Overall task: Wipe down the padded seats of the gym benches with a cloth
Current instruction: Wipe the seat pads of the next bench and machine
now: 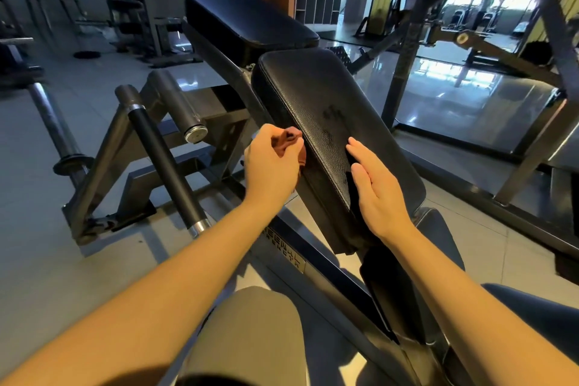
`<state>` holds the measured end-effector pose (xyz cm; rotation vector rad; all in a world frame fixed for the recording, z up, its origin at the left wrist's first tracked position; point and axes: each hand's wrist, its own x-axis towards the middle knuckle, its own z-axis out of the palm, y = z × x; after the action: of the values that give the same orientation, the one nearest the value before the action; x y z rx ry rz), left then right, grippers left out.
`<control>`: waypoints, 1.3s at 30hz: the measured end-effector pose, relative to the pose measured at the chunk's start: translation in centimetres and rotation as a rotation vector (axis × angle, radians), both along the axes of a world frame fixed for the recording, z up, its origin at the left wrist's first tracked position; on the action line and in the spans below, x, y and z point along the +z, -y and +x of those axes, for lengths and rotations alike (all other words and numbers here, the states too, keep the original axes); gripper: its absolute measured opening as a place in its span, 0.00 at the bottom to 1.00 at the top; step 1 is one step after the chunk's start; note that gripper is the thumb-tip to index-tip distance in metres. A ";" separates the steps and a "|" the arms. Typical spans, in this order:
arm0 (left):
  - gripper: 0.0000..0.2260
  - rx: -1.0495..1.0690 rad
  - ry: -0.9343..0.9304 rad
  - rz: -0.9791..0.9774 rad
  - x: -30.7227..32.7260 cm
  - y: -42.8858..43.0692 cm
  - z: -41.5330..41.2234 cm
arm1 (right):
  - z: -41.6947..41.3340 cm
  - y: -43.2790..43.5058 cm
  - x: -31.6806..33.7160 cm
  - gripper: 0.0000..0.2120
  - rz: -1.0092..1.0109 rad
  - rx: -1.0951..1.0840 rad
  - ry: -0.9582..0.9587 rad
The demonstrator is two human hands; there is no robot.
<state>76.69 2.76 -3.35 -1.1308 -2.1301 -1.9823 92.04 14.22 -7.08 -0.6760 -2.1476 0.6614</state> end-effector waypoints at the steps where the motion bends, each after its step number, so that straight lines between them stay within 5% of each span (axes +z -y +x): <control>1: 0.03 -0.025 0.000 -0.008 -1.0 0.3 1.0 | 0.0 -0.1 0.0 0.20 -0.004 0.007 -0.007; 8: 0.05 -0.267 0.138 -0.158 -6.0 2.4 7.4 | 0.3 0.4 1.0 0.20 -0.063 0.019 0.004; 13: 0.08 -0.417 0.129 -0.532 -7.7 3.7 8.2 | 1.8 1.8 2.3 0.21 -0.131 -0.014 0.006; 19: 0.03 -0.039 0.285 -0.215 -4.7 3.7 5.5 | 5.7 3.2 -0.3 0.21 -0.161 -0.062 -0.022; 22: 0.01 -0.148 0.293 -0.115 -4.4 3.2 8.6 | 6.4 3.4 -1.1 0.21 -0.187 -0.043 -0.053; 26: 0.02 -0.401 0.241 -0.410 -8.1 4.2 9.1 | 6.6 3.8 -1.0 0.18 -0.184 -0.083 -0.106; 29: 0.03 -0.432 0.260 -0.405 -6.5 6.2 7.4 | 6.8 5.0 -0.7 0.13 -0.149 -0.150 -0.128; 35: 0.07 -0.579 0.289 -0.565 0.4 13.2 3.0 | 5.3 11.3 2.0 0.08 -0.469 0.239 -0.090; 39: 0.07 -0.535 0.254 -0.583 2.9 17.9 0.6 | 2.2 16.3 3.3 0.14 -0.660 0.504 0.034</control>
<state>77.26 -15.17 -0.49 -1.7716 -2.9072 -1.7786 94.23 -2.08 -3.74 -0.4624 -2.1345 1.6809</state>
